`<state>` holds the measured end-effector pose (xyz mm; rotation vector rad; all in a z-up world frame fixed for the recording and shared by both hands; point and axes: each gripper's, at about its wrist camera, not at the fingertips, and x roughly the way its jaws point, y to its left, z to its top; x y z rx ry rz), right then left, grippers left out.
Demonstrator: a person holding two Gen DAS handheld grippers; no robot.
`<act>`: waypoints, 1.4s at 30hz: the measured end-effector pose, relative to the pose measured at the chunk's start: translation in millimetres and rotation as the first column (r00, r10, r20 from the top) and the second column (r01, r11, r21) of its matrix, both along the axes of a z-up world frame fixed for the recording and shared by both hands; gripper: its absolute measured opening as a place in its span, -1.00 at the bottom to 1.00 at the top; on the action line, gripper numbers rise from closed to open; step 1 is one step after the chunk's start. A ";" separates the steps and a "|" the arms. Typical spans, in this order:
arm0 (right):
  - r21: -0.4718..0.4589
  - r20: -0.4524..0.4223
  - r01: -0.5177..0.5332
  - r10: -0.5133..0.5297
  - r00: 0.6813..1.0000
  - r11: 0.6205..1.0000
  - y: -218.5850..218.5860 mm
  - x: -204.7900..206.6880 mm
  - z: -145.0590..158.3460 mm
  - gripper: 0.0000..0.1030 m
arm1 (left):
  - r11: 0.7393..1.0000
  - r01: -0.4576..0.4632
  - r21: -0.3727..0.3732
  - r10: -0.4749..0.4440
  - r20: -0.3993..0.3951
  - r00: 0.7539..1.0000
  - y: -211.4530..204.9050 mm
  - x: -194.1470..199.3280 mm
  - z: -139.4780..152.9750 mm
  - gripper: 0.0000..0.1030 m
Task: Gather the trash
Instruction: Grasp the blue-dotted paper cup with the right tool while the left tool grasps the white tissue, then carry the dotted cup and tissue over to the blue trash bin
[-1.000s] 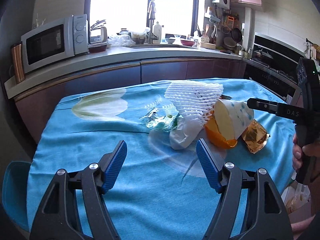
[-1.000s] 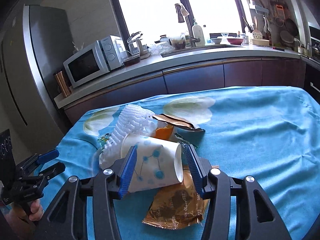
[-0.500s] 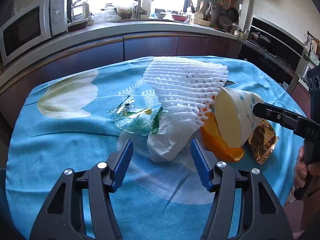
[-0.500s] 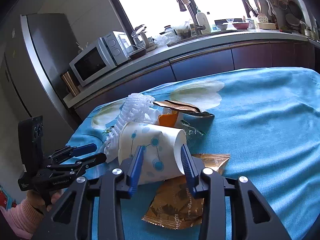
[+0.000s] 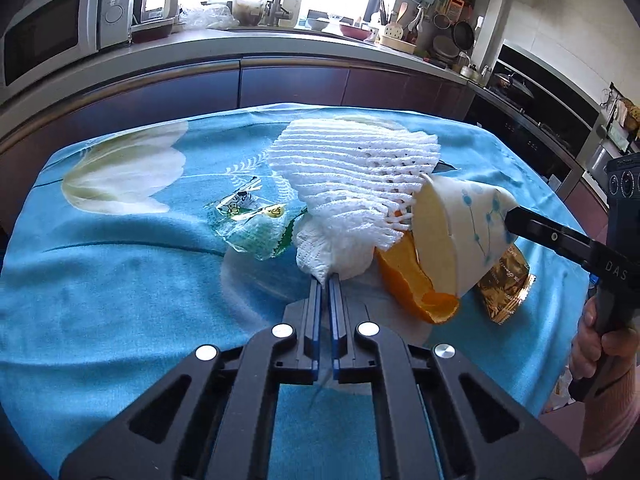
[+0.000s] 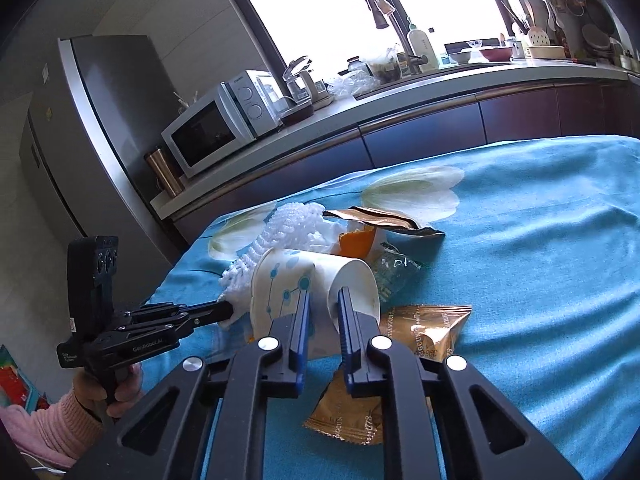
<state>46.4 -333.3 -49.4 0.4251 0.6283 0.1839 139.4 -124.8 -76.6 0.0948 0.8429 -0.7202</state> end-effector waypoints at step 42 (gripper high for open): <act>0.092 0.104 -0.494 0.485 0.868 0.864 209.1 72.6 48.1 -0.81 | 0.870 -0.475 -0.133 0.490 0.127 0.862 281.3 -83.5 70.9 -0.92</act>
